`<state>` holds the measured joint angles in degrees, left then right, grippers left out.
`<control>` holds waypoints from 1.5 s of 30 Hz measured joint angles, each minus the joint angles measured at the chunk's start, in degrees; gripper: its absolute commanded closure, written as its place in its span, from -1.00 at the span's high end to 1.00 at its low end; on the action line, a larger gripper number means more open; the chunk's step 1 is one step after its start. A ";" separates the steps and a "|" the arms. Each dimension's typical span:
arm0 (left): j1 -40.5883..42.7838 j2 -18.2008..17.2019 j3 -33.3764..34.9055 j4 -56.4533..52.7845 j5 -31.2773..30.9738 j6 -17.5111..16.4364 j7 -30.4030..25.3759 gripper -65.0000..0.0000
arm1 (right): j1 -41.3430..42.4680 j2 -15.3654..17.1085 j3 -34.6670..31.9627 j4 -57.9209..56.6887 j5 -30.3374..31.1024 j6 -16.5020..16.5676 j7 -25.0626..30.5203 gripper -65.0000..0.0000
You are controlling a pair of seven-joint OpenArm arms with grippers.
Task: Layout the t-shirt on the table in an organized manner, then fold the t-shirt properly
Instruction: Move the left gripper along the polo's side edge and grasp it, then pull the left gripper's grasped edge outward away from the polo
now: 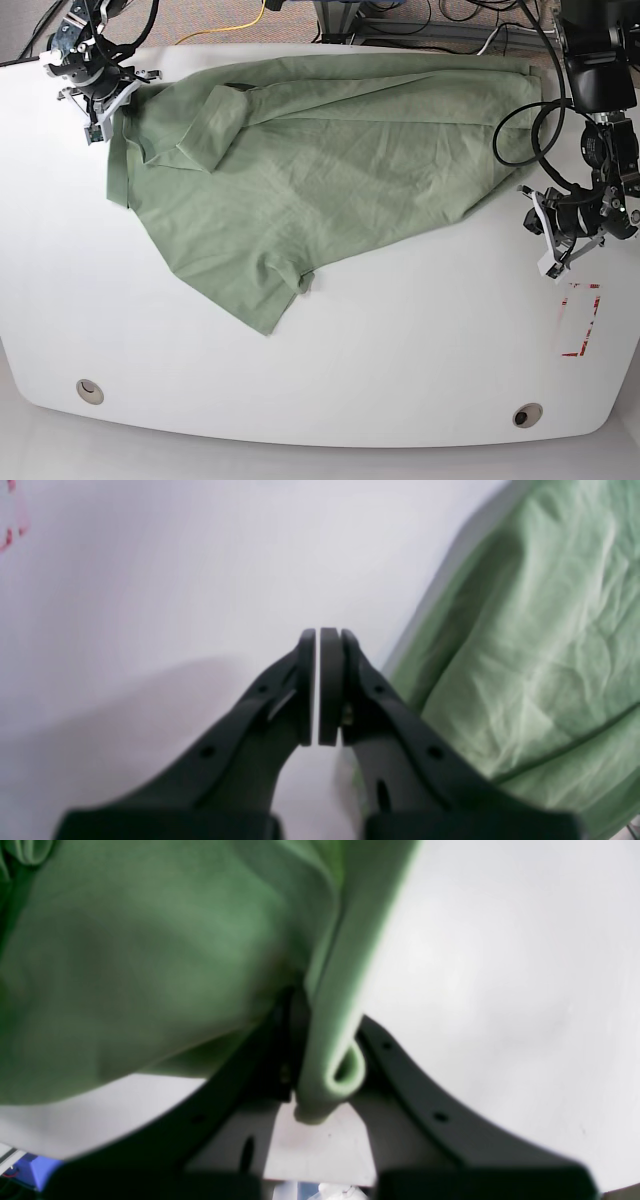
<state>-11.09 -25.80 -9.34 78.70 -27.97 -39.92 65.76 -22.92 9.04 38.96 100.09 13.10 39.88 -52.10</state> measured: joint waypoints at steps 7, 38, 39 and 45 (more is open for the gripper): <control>0.87 -0.74 -2.25 0.04 -0.37 0.00 2.95 -0.58 | 0.00 0.00 0.17 0.00 0.20 0.02 -0.02 -0.96; 8.66 2.49 -9.99 -1.25 -8.20 0.00 3.21 -0.29 | 0.00 0.00 0.11 0.04 0.20 0.02 -0.20 -0.96; 8.68 2.60 -9.99 -1.46 -8.15 0.00 3.23 -0.29 | 0.00 0.00 0.11 0.04 0.20 0.02 -0.22 -0.96; 8.33 2.40 -10.08 -5.62 -9.64 -0.07 2.16 -0.29 | 0.00 0.00 0.11 0.09 0.20 0.04 -0.20 -0.96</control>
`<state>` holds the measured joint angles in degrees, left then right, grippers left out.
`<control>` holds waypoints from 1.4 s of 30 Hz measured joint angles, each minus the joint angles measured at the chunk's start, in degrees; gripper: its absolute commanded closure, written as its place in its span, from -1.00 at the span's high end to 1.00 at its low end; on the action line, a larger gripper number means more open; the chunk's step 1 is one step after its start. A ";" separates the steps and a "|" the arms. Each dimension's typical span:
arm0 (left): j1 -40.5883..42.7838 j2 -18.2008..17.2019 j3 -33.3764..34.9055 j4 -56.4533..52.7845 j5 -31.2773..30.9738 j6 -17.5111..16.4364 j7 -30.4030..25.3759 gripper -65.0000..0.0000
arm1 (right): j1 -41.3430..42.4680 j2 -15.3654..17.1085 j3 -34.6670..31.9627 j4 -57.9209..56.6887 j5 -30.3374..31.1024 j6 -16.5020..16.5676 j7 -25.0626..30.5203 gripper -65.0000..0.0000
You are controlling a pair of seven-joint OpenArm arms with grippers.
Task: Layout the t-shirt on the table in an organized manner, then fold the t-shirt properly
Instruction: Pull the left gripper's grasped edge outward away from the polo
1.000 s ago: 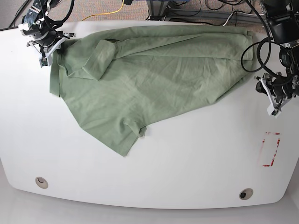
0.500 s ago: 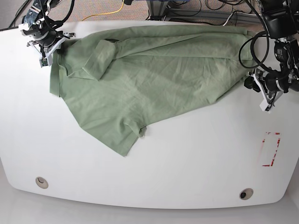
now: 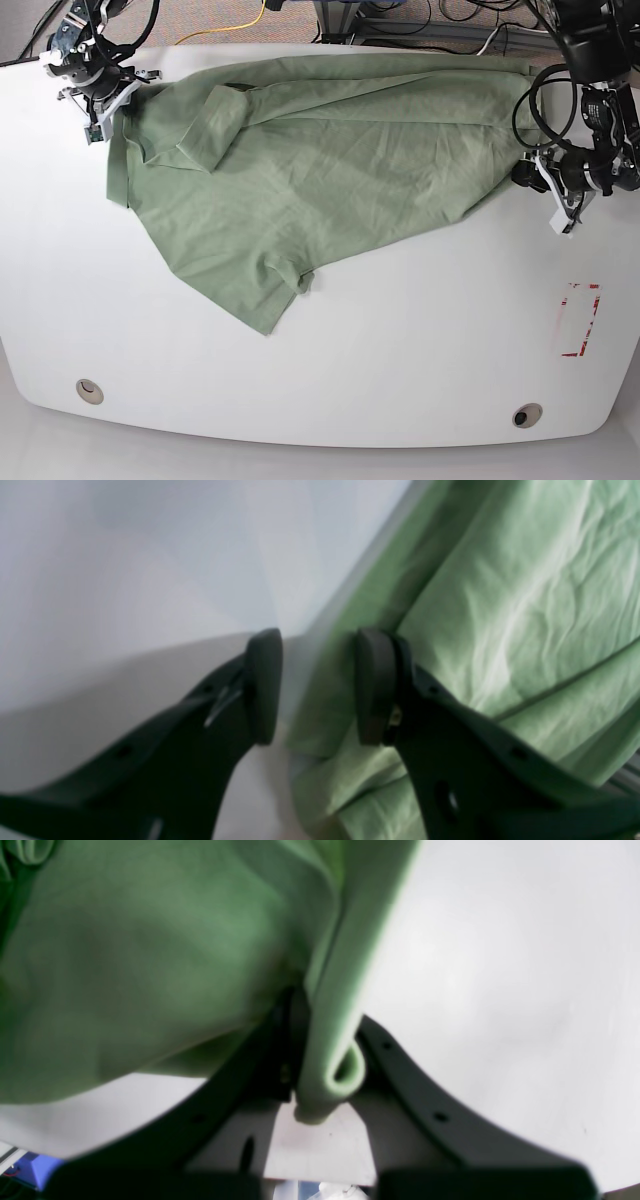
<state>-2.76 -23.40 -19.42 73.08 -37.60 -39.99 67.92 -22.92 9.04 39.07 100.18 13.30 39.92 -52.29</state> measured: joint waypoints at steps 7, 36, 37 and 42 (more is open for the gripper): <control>-0.24 -0.07 0.63 -0.37 -0.02 0.02 -0.35 -0.31 | 0.00 0.00 0.07 0.00 0.00 0.00 -0.04 -0.96; 2.14 0.13 2.99 3.28 0.20 0.04 -0.20 -1.00 | 0.00 0.00 0.11 0.00 0.02 0.00 -0.02 -0.96; 2.10 0.07 3.52 3.28 0.24 0.04 -0.20 -1.00 | 0.00 0.00 0.11 0.00 0.02 0.00 -0.02 -0.96; 1.09 -0.07 5.05 3.32 0.31 0.04 0.22 -1.00 | 0.00 -0.02 0.11 0.00 0.00 -0.02 -0.02 -0.96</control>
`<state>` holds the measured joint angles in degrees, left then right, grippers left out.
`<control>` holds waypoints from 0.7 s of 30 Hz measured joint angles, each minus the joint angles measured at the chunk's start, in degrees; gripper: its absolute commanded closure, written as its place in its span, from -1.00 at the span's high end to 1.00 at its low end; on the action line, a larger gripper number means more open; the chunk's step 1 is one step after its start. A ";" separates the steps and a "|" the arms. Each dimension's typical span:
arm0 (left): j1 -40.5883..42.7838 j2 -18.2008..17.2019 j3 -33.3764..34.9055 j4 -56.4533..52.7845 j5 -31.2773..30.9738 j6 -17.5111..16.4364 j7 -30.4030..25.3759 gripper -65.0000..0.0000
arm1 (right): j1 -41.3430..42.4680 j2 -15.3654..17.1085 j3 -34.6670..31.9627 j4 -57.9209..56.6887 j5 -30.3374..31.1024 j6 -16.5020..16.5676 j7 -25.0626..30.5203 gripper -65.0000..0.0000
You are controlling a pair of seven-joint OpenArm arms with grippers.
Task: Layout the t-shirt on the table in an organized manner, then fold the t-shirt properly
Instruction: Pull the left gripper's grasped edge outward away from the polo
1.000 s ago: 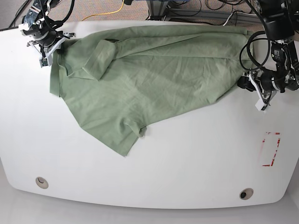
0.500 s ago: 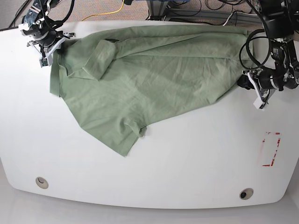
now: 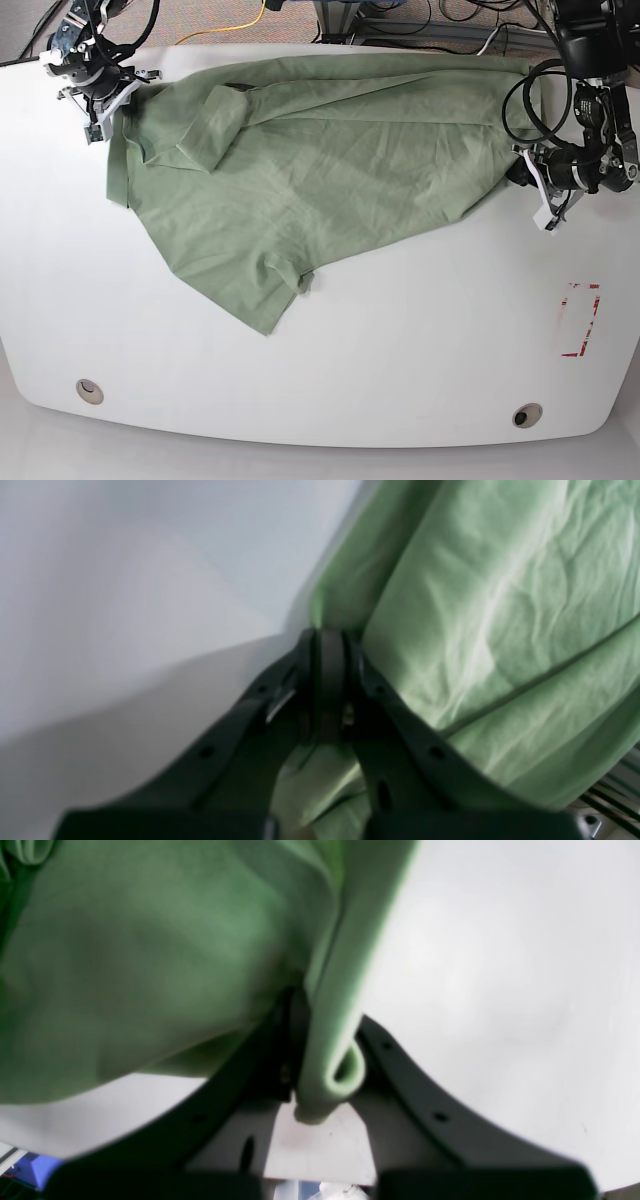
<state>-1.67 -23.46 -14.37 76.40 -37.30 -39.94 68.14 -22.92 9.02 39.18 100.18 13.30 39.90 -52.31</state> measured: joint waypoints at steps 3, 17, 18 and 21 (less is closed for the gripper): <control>-1.09 0.11 0.37 -0.07 0.74 0.00 0.94 -1.00 | 0.00 0.02 0.00 0.00 0.02 0.02 0.00 -0.96; -10.82 -3.41 6.78 -0.22 2.99 0.00 0.81 -1.00 | 0.00 -0.11 0.00 0.00 0.02 0.00 0.02 -0.96; -11.52 -3.43 7.21 -0.22 4.26 0.00 0.83 -1.00 | 0.00 -0.13 0.00 0.00 0.02 0.00 0.02 -0.96; -13.55 -3.54 9.14 -0.24 8.04 0.00 1.07 -1.00 | 0.00 -0.13 0.00 0.00 0.00 0.00 0.02 -0.96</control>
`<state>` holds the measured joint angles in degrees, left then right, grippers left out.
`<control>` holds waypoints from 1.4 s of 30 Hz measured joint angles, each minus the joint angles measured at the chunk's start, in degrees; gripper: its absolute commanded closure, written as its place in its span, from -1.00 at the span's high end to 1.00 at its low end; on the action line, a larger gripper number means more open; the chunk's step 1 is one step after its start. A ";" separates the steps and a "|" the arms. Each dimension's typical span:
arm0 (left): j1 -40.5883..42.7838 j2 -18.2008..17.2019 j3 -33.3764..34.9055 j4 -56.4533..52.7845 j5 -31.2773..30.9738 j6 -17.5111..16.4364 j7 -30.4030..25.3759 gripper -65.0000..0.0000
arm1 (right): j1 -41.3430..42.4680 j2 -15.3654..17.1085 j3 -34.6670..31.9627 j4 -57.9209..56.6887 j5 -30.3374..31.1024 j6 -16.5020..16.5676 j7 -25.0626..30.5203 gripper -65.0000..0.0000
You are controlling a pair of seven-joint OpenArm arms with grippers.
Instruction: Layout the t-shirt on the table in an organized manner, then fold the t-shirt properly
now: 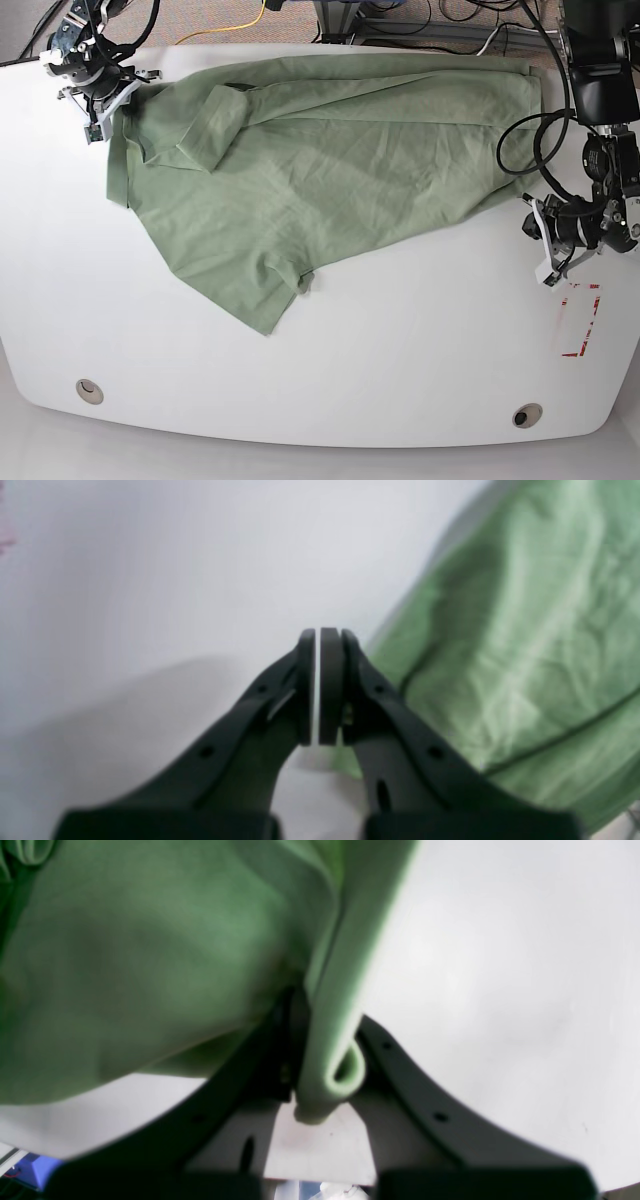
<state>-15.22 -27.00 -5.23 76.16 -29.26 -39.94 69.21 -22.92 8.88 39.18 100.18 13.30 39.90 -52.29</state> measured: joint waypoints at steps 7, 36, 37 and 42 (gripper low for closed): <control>-3.37 0.00 3.56 0.04 2.14 0.00 -0.39 -1.00 | 0.00 0.00 0.00 0.02 0.02 0.02 0.00 -0.96; 11.39 2.64 -19.08 -0.09 -9.03 0.04 3.58 -0.30 | 0.02 -0.63 0.09 0.24 -0.02 -0.04 0.09 -0.96; 11.76 2.54 -19.28 -0.09 -9.01 0.04 3.69 -0.30 | 0.00 -0.68 0.09 0.24 -0.02 -0.04 0.09 -0.96; 12.83 2.86 -19.34 -0.13 -9.14 0.04 3.58 -0.30 | 0.02 -0.79 -0.07 0.26 -0.02 -0.04 0.11 -0.96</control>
<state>-2.39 -24.14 -24.58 76.03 -38.39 -39.90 72.79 -22.90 8.10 39.11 100.44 13.28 39.86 -52.18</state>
